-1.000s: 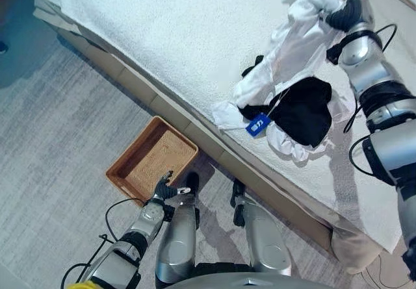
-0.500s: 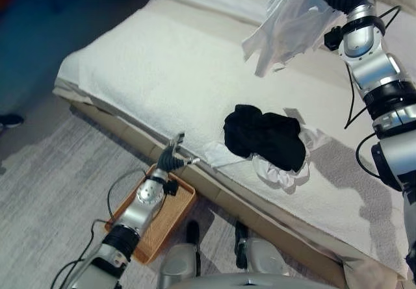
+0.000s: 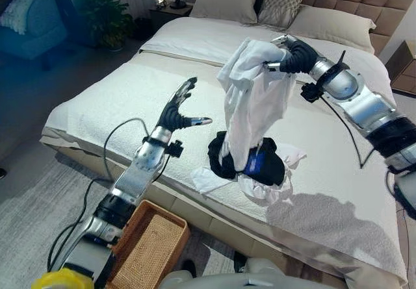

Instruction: Pick up clothes into the bucket

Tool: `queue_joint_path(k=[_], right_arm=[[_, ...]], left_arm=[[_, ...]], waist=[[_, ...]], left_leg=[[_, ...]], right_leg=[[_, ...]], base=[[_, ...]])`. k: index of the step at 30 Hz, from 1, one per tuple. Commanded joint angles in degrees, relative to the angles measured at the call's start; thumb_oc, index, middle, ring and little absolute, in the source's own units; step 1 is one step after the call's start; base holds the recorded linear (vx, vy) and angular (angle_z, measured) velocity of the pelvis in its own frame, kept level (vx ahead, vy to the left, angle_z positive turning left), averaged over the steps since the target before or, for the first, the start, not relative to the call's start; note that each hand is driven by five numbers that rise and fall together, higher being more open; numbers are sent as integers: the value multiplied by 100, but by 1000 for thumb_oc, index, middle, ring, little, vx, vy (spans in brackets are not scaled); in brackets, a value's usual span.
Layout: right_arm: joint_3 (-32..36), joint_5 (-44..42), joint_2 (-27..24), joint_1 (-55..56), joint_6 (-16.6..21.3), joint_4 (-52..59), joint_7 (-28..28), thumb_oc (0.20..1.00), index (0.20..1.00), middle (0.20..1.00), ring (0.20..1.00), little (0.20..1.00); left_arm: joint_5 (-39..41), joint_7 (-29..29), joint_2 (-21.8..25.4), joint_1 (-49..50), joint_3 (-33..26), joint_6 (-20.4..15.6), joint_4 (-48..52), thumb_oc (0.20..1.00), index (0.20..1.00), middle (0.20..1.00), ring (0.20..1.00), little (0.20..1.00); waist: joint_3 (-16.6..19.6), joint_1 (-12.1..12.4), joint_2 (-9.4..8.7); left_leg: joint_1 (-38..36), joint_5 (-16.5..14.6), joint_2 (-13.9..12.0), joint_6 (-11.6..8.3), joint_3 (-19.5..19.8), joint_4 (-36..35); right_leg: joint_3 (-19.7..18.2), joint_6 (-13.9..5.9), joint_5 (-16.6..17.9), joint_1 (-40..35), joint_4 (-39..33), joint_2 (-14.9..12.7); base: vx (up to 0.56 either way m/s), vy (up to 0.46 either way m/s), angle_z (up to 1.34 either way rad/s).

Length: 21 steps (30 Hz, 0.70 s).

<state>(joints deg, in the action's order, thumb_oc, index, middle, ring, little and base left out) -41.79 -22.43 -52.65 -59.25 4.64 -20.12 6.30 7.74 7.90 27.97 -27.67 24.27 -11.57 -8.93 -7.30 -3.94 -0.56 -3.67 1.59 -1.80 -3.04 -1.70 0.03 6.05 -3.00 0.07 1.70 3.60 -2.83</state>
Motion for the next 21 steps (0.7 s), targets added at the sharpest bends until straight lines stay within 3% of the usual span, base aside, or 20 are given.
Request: queue_joint_path(k=[1,7,12,13,14,16,21], right_arm=[[-41,-940,-153,-120,177,513,222,200,200,200,200,200],[9,-1487,15,-61,270,1236,246,200,200,200,200,200],[-37,-1761,78,-46,287,1592,331,200,200,200,200,200],[-128,-1825,105,-101,277,1647,346,200,200,200,200,200],[-128,-1826,103,-103,277,1646,346,200,200,200,200,200],[-328,-2032,182,-164,267,1683,363,200,200,200,200,200],[-756,-2436,286,-362,248,1689,378,200,200,200,200,200]], left_arm=[[-80,14,34,-469,272,-126,-331,1000,1000,1000,1000,1000],[-44,121,-491,-992,719,-72,-784,1000,1000,1000,1000,1000],[439,-16,-723,-1067,957,-40,-883,1000,1000,1000,1000,1000],[1118,-213,-832,-1124,1158,-15,-892,1000,1000,1000,1000,1000],[1124,-216,-832,-1128,1158,-18,-897,1000,1000,1000,1000,1000],[2621,-680,-869,-1254,1585,56,-785,1000,1000,1000,1000,1000],[4197,-1346,-473,-1579,2479,403,-440,1000,1000,1000,1000,1000]], waist=[[390,41,-433],[410,-6,-431],[412,-37,-426],[411,-55,-414],[409,-54,-413],[422,-85,-387],[455,-136,-357]], left_leg=[[175,-521,81,-125,23,579],[131,-539,84,-102,-13,567],[109,-534,90,-86,-22,553],[99,-522,87,-86,-35,542],[98,-523,87,-86,-36,542],[74,-501,85,-92,-60,515],[26,-463,59,-121,-85,445]], right_leg=[[250,-471,-166,-556,-105,-535],[230,-488,-144,-596,-152,-545],[235,-494,-137,-615,-157,-553],[244,-501,-126,-622,-164,-553],[243,-501,-126,-623,-164,-552],[241,-514,-99,-629,-187,-555],[212,-533,-62,-636,-254,-533]], base=[[15,9,-8],[3,5,-3],[0,0,0],[0,0,0],[0,0,0],[0,0,0],[0,0,0]])
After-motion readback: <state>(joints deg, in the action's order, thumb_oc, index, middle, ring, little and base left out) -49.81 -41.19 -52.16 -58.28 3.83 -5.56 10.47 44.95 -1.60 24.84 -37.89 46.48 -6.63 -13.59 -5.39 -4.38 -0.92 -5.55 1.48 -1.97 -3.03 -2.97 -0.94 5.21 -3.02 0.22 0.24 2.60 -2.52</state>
